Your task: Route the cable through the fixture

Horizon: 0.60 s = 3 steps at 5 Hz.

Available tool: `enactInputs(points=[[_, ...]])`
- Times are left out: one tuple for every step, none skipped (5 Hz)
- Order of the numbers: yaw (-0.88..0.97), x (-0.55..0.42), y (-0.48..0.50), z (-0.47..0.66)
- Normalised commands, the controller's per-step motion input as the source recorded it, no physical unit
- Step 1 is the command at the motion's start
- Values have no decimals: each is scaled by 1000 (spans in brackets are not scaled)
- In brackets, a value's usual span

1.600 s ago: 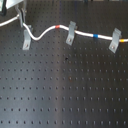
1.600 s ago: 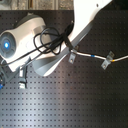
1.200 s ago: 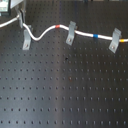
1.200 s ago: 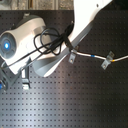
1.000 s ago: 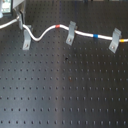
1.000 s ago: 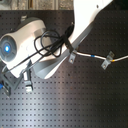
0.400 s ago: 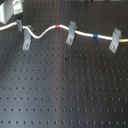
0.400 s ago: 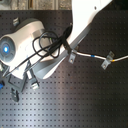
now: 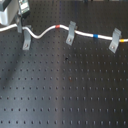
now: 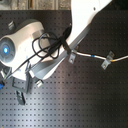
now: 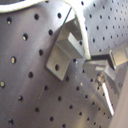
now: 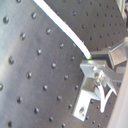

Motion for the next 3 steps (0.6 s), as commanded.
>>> enactInputs(points=[[-869, -68, 235, 127], [-749, -129, 165, 210], [-709, -138, 0, 183]])
